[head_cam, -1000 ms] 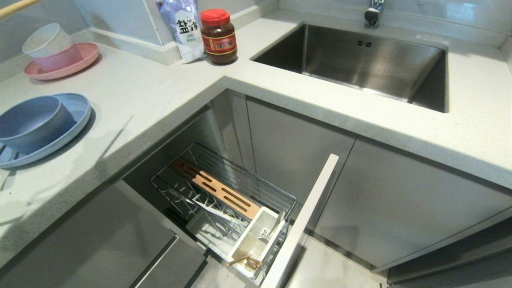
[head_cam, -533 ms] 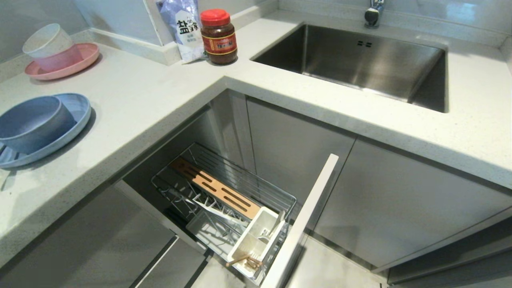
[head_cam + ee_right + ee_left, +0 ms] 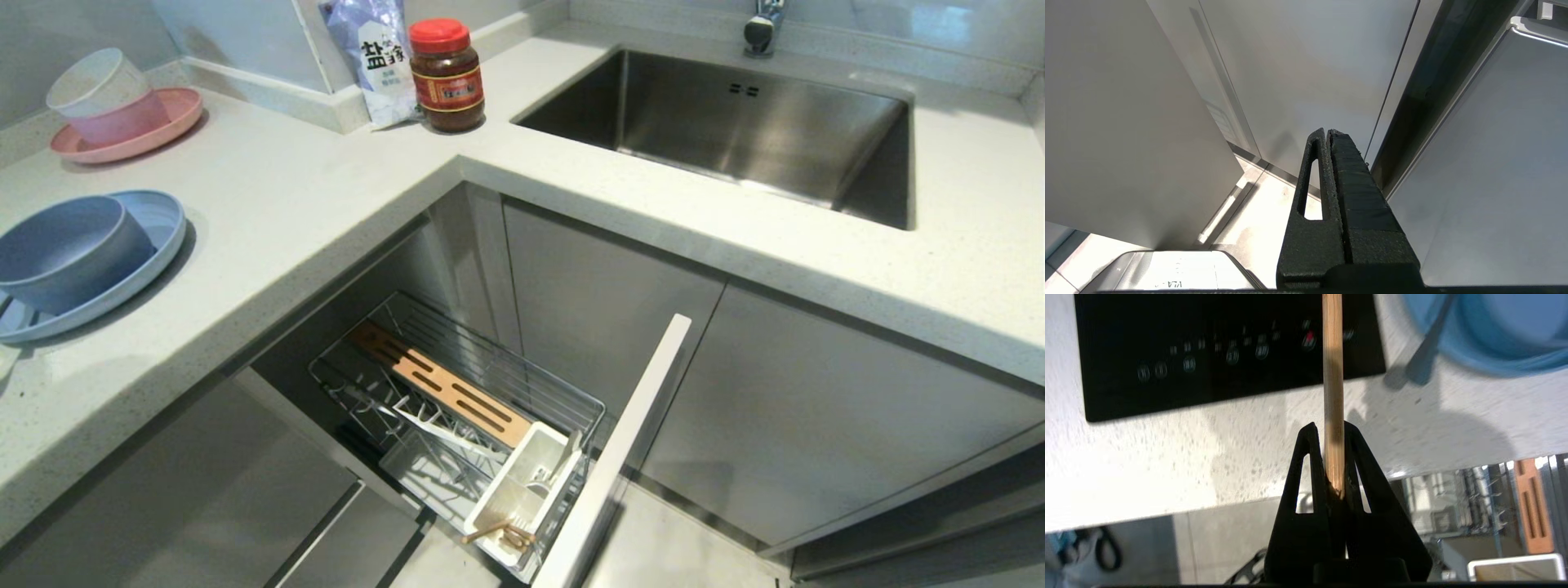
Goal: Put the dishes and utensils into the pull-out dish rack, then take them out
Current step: Take the chopsticks out of the cupboard
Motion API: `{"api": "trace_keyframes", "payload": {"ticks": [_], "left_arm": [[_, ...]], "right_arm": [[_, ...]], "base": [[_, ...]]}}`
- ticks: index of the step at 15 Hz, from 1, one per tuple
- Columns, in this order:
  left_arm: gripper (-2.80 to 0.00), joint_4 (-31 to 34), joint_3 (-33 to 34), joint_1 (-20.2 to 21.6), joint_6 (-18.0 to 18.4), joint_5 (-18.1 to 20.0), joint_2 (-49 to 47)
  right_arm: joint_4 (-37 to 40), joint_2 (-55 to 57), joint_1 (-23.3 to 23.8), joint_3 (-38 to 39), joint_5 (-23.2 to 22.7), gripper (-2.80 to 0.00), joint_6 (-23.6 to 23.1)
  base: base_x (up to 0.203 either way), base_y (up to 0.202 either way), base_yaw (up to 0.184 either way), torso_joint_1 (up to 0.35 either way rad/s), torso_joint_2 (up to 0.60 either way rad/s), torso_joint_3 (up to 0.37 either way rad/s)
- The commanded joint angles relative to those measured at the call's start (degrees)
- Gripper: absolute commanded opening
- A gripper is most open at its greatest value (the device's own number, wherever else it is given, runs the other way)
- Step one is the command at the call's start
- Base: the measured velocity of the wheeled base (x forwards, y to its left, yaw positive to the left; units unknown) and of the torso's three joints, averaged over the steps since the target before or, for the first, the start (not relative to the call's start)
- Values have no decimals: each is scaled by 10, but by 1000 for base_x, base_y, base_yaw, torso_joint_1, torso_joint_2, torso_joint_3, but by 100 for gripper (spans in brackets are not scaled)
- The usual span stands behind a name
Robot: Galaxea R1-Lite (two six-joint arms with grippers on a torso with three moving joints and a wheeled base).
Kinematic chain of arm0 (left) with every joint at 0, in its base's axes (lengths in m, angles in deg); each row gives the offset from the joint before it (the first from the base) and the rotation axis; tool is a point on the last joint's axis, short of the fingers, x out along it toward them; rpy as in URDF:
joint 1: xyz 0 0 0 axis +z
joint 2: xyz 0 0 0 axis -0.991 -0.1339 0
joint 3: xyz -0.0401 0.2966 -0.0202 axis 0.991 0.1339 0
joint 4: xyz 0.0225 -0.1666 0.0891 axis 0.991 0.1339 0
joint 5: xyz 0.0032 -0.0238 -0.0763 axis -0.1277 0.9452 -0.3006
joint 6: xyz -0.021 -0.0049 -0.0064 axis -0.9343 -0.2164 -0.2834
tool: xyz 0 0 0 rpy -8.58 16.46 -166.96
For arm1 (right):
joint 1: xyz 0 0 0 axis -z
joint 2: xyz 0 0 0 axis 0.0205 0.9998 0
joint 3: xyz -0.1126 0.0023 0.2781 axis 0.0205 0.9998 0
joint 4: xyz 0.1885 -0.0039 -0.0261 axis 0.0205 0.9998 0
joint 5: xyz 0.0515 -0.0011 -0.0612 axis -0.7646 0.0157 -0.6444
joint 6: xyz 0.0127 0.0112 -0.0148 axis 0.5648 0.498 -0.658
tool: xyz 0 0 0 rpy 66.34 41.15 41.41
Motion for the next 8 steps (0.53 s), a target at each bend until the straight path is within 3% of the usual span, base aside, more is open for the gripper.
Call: {"api": "trace_keyframes", "payload": {"ticks": [1, 8], "left_arm": [[-280, -7, 54, 9, -1, 1, -4], [-280, -199, 204, -13, -4, 9, -21]], "right_arm": [[0, -2, 0, 1, 0, -280, 0], [0, -2, 0, 1, 0, -280, 0]], "base": [[0, 0, 0, 0, 0, 0], [0, 0, 0, 0, 0, 0]]}}
